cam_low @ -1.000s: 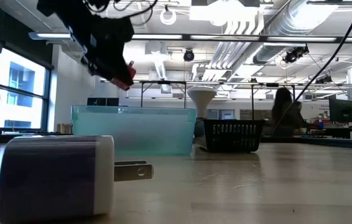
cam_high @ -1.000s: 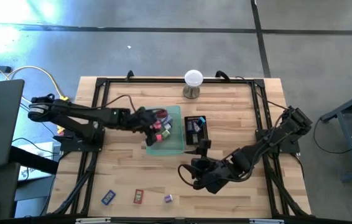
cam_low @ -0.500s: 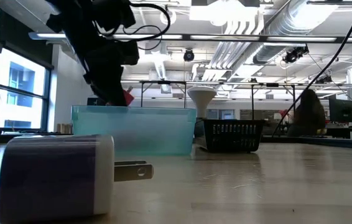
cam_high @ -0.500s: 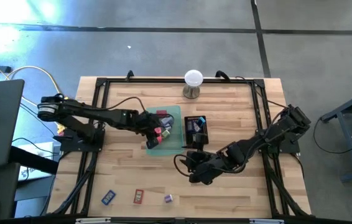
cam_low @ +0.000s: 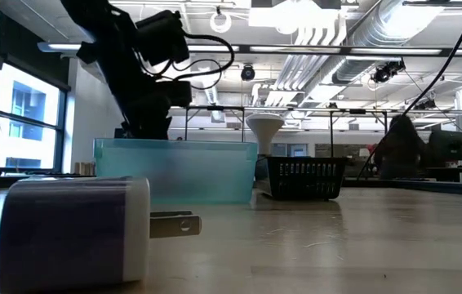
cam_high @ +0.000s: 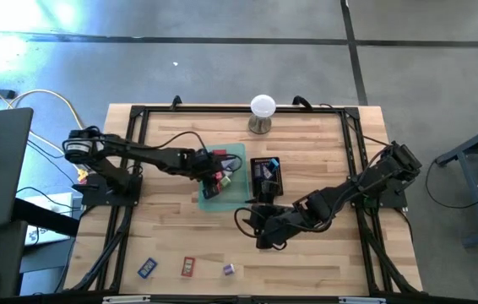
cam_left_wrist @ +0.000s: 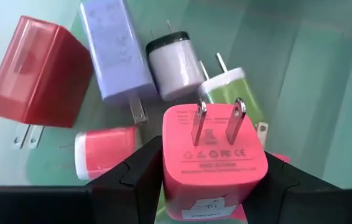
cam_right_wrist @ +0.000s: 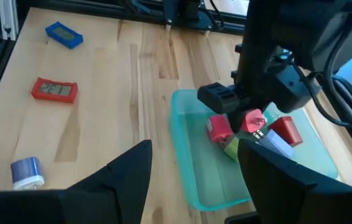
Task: Pick & Place Office items
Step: Put the pink charger adapter into the blue bin, then put the red digital clock into the black bin
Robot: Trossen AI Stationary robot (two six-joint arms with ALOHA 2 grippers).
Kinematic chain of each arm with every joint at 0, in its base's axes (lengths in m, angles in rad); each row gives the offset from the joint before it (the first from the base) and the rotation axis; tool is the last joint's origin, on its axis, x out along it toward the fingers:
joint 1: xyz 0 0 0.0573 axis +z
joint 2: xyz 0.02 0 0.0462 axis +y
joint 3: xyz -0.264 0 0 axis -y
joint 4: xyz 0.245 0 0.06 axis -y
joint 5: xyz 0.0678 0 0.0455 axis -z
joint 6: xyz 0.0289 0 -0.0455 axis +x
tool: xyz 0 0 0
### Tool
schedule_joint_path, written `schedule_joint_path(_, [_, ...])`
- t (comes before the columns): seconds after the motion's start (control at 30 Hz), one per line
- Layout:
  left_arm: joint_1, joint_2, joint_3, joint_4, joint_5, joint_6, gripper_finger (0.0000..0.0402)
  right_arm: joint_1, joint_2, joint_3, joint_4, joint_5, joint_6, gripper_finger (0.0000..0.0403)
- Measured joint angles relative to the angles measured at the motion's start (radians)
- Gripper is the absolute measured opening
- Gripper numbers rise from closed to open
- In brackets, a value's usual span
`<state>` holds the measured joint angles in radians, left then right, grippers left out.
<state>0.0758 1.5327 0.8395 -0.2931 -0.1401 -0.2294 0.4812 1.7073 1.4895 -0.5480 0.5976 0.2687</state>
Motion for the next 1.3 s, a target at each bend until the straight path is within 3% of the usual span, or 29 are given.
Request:
schedule_joint_path(0.33, [0.040, 0.010, 0.000, 0.021, 0.008, -0.007, 0.0173, 0.000, 0.000, 0.000, 0.005, -0.002, -0.002, 0.0227])
schedule_joint_path(0.67, [0.038, 0.010, 0.000, 0.034, 0.014, -0.006, 0.0281, 0.000, 0.000, 0.000, 0.005, -0.005, 0.000, 0.0227])
schedule_joint_path(0.8, [0.047, -0.015, 0.002, 0.023, 0.013, 0.004, 0.0299, 0.000, 0.000, 0.000, 0.006, -0.005, 0.000, 0.0227])
schedule_joint_path(1.03, [-0.020, -0.213, 0.004, -0.049, 0.028, 0.006, 0.0301, 0.000, 0.001, 0.000, 0.004, -0.006, 0.000, 0.0227])
schedule_joint_path(1.13, [-0.086, -0.322, 0.004, -0.148, 0.116, -0.019, 0.0301, 0.000, 0.001, 0.000, -0.001, -0.006, 0.000, 0.0227])
schedule_joint_path(1.3, [-0.217, -0.457, 0.004, -0.310, 0.268, -0.197, 0.0301, -0.008, 0.001, 0.000, -0.002, -0.007, -0.007, 0.0227])
